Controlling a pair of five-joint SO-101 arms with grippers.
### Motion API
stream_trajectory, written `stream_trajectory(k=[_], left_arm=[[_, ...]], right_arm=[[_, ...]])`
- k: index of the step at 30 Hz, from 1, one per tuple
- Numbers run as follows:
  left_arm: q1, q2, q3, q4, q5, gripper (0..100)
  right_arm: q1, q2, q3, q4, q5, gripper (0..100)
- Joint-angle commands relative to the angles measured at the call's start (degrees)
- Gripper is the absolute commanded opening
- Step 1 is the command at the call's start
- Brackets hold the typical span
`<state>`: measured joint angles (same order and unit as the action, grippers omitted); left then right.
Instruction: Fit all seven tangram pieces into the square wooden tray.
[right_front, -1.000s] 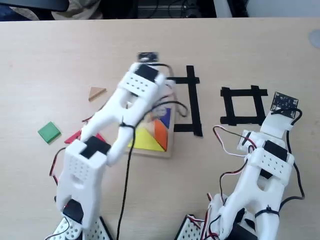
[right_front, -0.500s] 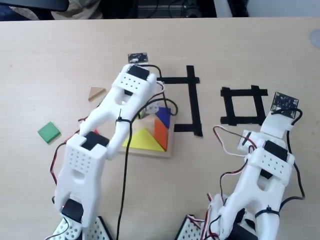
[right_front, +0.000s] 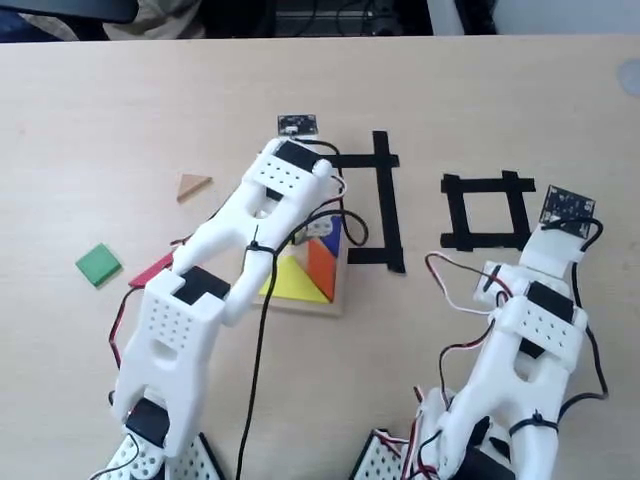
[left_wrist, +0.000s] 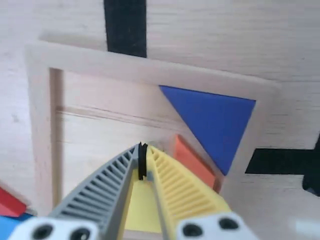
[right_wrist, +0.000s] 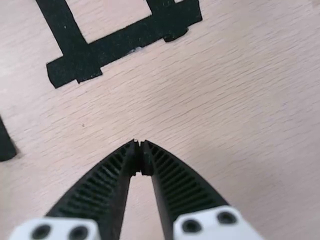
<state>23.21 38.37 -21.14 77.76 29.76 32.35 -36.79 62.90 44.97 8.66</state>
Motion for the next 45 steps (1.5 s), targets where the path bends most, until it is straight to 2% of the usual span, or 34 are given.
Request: stream_trajectory(k=[1,13,29,40,43,45], left_arm=[[0.6,0.5,-0.7,-0.6,-0.2,3],[5.5,2.6,-1.4,-0.7,-0.1,3],[8.1,2.6,-2.7,-0.1,-0.1,3],[7.4,2.6,-14.5,10.5,-0.5,5],[6.4,2.5,-23.2,15.6,-0.6,12],[5.4,2.5,-32.9,22.0,-3.8,15]], right_arm=[[-0.8,0.3,0.2,-1.9,0.5,1.1],[-0.8,0.3,0.1,-1.9,0.5,1.1],[-0.8,0.3,0.1,-1.9,0.5,1.1],[-0.8,0.3,0.1,-1.9,0.5,1.1],[-0.8,0.3,0.1,-1.9,0.5,1.1],[-0.8,0.3,0.1,-1.9,0.5,1.1]])
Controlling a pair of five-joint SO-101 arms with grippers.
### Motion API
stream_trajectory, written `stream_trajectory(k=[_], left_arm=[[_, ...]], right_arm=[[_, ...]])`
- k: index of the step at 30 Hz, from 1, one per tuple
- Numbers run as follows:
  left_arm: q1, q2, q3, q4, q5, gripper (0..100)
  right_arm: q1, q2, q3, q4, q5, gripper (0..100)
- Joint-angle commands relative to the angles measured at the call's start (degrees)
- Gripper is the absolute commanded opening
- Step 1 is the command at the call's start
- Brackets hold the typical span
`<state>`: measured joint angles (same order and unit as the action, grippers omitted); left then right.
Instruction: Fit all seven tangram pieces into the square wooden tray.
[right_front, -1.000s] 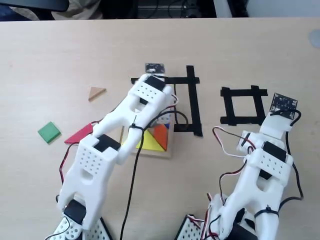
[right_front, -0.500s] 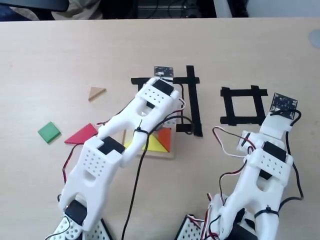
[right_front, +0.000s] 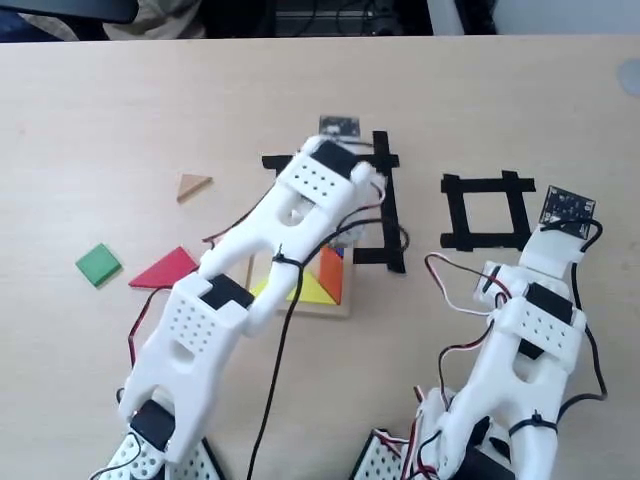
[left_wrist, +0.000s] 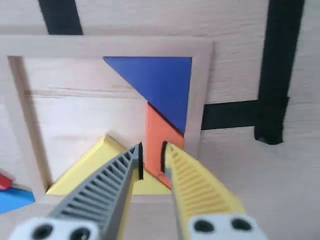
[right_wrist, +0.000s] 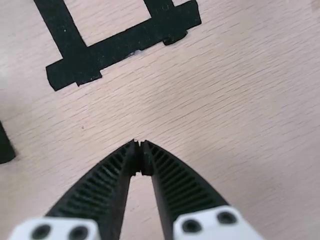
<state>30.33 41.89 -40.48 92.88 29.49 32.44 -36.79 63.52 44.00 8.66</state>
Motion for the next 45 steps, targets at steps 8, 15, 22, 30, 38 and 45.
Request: stream_trajectory(k=[8,15,22,30,38,45], left_arm=[[-11.5,-22.3,-16.4,8.1,-16.3,15],[-24.7,-46.9,-0.8,8.0,-24.5,15],[-48.5,-57.7,26.9,6.9,-30.9,15],[-68.2,-65.4,66.2,-15.7,-32.6,15],[-68.4,-80.1,93.8,-29.7,-33.5,15],[-68.4,-84.0,102.9,-37.0,-31.9,15]], right_arm=[[-3.1,0.2,-6.0,4.7,0.0,1.1],[-16.7,0.2,-18.2,20.4,-3.0,1.1],[-33.6,0.3,-27.3,25.1,-7.6,1.1],[-47.8,14.9,-35.4,26.0,-8.1,9.3],[-48.5,39.1,-55.0,33.1,-18.1,12.7],[-52.6,43.9,-57.1,32.8,-23.3,22.9]])
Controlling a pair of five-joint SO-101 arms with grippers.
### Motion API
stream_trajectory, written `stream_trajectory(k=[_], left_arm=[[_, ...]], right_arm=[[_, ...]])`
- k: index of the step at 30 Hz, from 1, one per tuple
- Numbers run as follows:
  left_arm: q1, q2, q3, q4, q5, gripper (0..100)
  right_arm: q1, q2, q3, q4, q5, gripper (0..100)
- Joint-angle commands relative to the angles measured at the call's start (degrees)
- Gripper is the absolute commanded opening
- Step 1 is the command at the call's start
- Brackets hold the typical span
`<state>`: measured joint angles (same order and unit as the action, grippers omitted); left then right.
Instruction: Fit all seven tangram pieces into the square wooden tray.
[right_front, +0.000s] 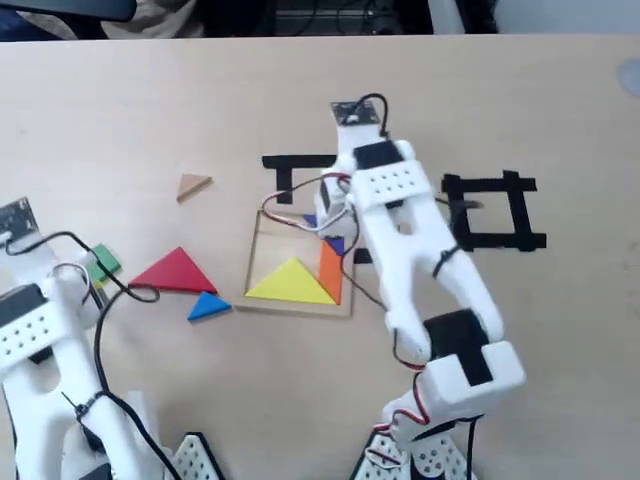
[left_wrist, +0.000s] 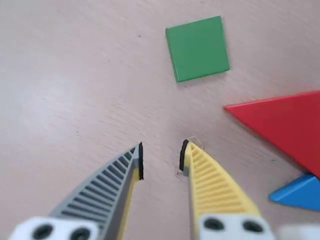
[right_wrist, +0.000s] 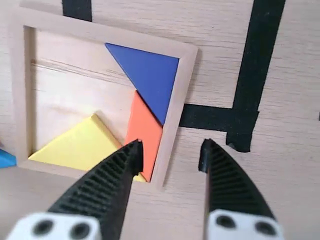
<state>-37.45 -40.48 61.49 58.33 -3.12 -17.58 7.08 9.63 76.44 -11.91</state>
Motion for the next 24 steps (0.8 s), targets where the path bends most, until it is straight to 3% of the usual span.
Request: stream_trajectory(k=[1,7,15,24], left_arm=[[-0.7,-1.6,1.5,-3.0,0.7,15],[-0.7,-1.6,4.0,-7.1,0.7,15],[-0.7,-1.5,4.7,-8.1,0.0,15],[-3.3,-1.6,5.9,-8.1,-2.1,15]], right_arm=[[-3.1,0.0,-3.0,0.4,-3.6,23.9],[-3.6,0.6,-2.2,-2.5,-9.1,34.1],[-5.5,0.7,4.0,-10.3,-9.3,34.2],[-5.7,8.4,3.0,-10.1,-10.6,34.2]])
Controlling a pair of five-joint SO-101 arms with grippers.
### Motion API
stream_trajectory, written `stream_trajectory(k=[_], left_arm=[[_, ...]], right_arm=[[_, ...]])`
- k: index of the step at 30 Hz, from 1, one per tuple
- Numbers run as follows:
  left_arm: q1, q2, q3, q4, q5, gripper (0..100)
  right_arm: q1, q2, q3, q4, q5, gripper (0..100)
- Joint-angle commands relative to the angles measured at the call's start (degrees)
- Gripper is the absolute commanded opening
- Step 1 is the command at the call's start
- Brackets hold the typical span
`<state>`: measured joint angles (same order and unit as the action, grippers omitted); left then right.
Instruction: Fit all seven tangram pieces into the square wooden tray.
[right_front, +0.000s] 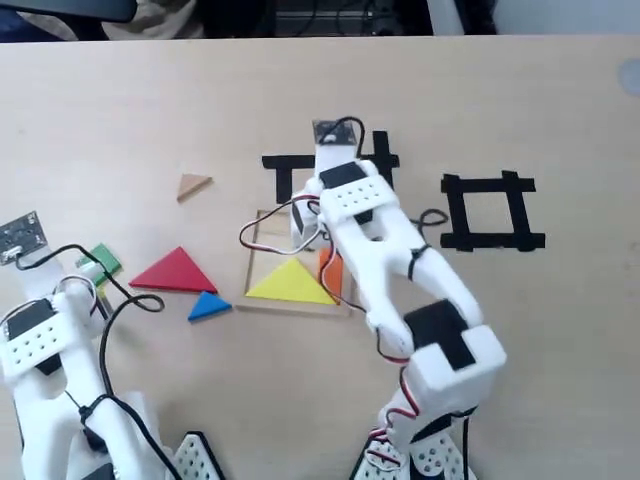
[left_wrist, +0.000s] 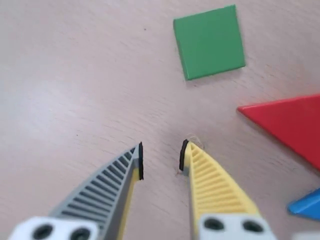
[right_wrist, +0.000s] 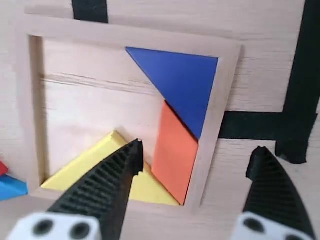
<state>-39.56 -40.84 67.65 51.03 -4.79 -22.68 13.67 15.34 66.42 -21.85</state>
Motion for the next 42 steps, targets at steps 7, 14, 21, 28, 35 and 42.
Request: stream_trajectory(k=[7,14,21,28,35,42], left_arm=[[-0.9,-1.2,-0.1,-0.8,-0.4,15],[-0.9,-1.2,-0.1,-0.8,-0.4,15],[-0.9,-1.2,-0.1,-0.8,-0.4,15],[-0.9,-1.2,-0.1,-0.8,-0.5,15],[-0.9,-1.2,-0.1,-0.8,-0.5,15],[-0.9,-1.2,0.0,-0.8,-0.5,15]], right_arm=[[-0.9,6.9,-4.9,-0.1,-0.8,34.1],[-0.7,6.9,-4.9,-0.1,-0.5,33.9],[-0.5,7.0,-4.7,-0.1,-0.5,23.8],[-0.5,7.0,-5.0,-0.1,2.4,16.7],[4.3,7.0,-6.5,-0.5,2.8,16.3],[6.4,7.0,-9.4,-0.4,6.9,16.3]])
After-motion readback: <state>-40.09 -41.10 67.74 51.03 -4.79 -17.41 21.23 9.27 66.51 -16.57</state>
